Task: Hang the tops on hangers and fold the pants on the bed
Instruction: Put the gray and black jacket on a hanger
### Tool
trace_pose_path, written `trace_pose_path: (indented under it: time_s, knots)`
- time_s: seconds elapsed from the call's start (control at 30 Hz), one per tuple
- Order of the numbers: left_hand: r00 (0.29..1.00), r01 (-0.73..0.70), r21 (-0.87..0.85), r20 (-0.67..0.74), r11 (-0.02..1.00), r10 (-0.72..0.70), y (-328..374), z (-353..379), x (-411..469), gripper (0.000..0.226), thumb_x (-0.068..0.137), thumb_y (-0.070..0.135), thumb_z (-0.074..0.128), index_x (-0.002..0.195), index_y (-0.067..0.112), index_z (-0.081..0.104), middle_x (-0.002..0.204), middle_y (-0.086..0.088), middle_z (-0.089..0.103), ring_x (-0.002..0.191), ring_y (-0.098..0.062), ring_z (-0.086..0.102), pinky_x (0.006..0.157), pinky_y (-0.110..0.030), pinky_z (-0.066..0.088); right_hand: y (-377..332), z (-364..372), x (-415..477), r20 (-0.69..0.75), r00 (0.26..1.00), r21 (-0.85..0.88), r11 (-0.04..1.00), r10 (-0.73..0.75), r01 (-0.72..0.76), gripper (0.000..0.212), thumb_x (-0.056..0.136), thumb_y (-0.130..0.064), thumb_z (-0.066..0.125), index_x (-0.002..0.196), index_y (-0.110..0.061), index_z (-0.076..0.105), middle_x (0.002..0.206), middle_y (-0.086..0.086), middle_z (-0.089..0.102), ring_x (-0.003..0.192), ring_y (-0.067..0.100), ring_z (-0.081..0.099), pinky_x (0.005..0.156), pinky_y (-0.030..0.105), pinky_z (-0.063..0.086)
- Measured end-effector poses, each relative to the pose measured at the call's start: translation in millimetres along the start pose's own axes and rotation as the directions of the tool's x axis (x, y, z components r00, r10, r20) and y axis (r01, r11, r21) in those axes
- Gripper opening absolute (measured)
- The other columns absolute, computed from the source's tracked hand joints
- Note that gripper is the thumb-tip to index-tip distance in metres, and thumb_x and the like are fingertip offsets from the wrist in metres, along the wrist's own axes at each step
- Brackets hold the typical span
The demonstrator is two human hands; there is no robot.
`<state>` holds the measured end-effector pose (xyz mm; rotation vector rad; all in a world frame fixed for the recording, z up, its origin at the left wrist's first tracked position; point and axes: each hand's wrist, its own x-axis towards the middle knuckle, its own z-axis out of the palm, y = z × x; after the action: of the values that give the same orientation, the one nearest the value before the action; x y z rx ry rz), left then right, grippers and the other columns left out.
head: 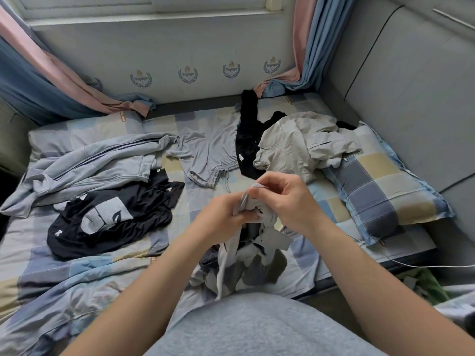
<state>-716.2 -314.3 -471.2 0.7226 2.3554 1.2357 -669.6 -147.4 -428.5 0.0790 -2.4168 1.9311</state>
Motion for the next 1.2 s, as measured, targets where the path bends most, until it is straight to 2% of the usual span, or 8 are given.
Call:
trace_pose_path:
  time_s: [0.17, 0.33, 0.5, 0.67, 0.8, 0.93, 1.07, 1.2]
  knots:
    - [0.972, 0.076, -0.234, -0.199, 0.969, -0.124, -1.3, 1.7, -3.1, 0.022, 0.091, -0.006, 0.048, 0.088, 0.009, 0.064, 0.076, -0.005, 0.059, 0.066, -0.012, 0.05, 0.062, -0.032, 0.04, 17.6, -10.4, -7.4, 0.023, 0.993, 0.04, 0.992, 0.12, -0.121, 0.006, 0.089, -0.007, 0.072, 0.091, -0.004, 0.068, 0.081, 0.001, 0.067, 0.075, 0.009, 0.062, 0.071, 0.02, 0.051]
    - [0.934, 0.148, -0.54, -0.199, 0.829, -0.297, 4.9, -5.4, -8.1, 0.03, 0.094, -0.01, 0.037, 0.091, 0.007, 0.061, 0.082, -0.008, 0.062, 0.078, -0.019, 0.055, 0.07, -0.034, 0.043, 74.9, -12.4, -27.8, 0.201, 0.896, -0.113, 0.918, 0.395, -0.38, 0.045, 0.084, -0.04, 0.078, 0.124, -0.032, 0.058, 0.124, -0.011, 0.062, 0.118, 0.007, 0.058, 0.096, 0.026, 0.048]
    - [0.928, 0.169, -0.715, -0.117, 0.679, -0.353, 10.3, -9.5, -9.5, 0.024, 0.099, -0.007, 0.034, 0.104, -0.001, 0.057, 0.088, -0.013, 0.06, 0.077, -0.023, 0.057, 0.06, -0.032, 0.044, 131.9, 11.4, -42.8, 0.248, 0.822, -0.25, 0.853, 0.513, -0.457, 0.044, 0.083, -0.046, 0.073, 0.122, -0.049, 0.053, 0.119, -0.024, 0.056, 0.111, 0.0, 0.054, 0.091, 0.026, 0.047]
    - [0.908, 0.175, -0.776, -0.112, 0.606, -0.405, 9.2, -12.5, -13.7, 0.035, 0.096, -0.007, 0.033, 0.095, 0.007, 0.065, 0.079, -0.005, 0.069, 0.071, -0.018, 0.064, 0.059, -0.03, 0.049, 159.5, 20.1, -38.8, 0.085, 0.823, -0.372, 0.785, 0.561, -0.496, 0.035, 0.09, -0.036, 0.07, 0.122, -0.032, 0.058, 0.119, -0.012, 0.061, 0.114, 0.015, 0.058, 0.1, 0.04, 0.048]
    - [0.881, 0.172, -0.854, -0.089, 0.49, -0.465, 2.3, -13.1, -13.7, 0.036, 0.099, -0.003, 0.034, 0.106, 0.009, 0.068, 0.089, -0.01, 0.071, 0.08, -0.021, 0.066, 0.067, -0.033, 0.051, 164.1, 19.9, -37.1, 0.239, 0.725, -0.389, 0.748, 0.646, -0.538, 0.071, 0.081, -0.035, 0.08, 0.142, -0.029, 0.045, 0.135, -0.006, 0.054, 0.121, 0.015, 0.055, 0.1, 0.034, 0.046]
    - [0.869, 0.156, -0.889, -0.084, 0.431, -0.488, -4.6, -16.7, -12.4, 0.037, 0.1, -0.002, 0.035, 0.105, 0.009, 0.07, 0.089, -0.008, 0.075, 0.078, -0.017, 0.072, 0.066, -0.028, 0.06, 174.6, 25.5, -41.1, 0.123, 0.776, -0.512, 0.709, 0.619, -0.485, 0.023, 0.098, -0.014, 0.054, 0.116, -0.016, 0.067, 0.1, 0.0, 0.067, 0.088, 0.017, 0.06, 0.07, 0.025, 0.043]
    - [0.812, 0.127, -0.869, -0.186, 0.479, -0.553, -20.2, -27.6, -14.2, 0.041, 0.099, 0.0, 0.035, 0.096, 0.013, 0.073, 0.09, -0.008, 0.076, 0.081, -0.02, 0.072, 0.069, -0.032, 0.06, 163.8, 10.1, -41.6, -0.019, 0.848, -0.346, 0.792, 0.53, -0.503, 0.019, 0.1, -0.004, 0.046, 0.087, -0.011, 0.058, 0.073, 0.0, 0.052, 0.075, 0.019, 0.047, 0.069, 0.032, 0.036]
    - [0.714, 0.222, -0.781, -0.278, 0.584, -0.643, -45.7, -33.1, -13.8, 0.035, 0.099, 0.002, 0.034, 0.101, 0.014, 0.067, 0.104, -0.012, 0.07, 0.097, -0.025, 0.063, 0.085, -0.038, 0.05, 130.8, -16.4, -34.3, -0.172, 0.879, -0.143, 0.871, 0.445, -0.47, 0.022, 0.105, -0.011, 0.044, 0.084, -0.012, 0.052, 0.066, 0.001, 0.044, 0.061, 0.014, 0.04, 0.055, 0.025, 0.032]
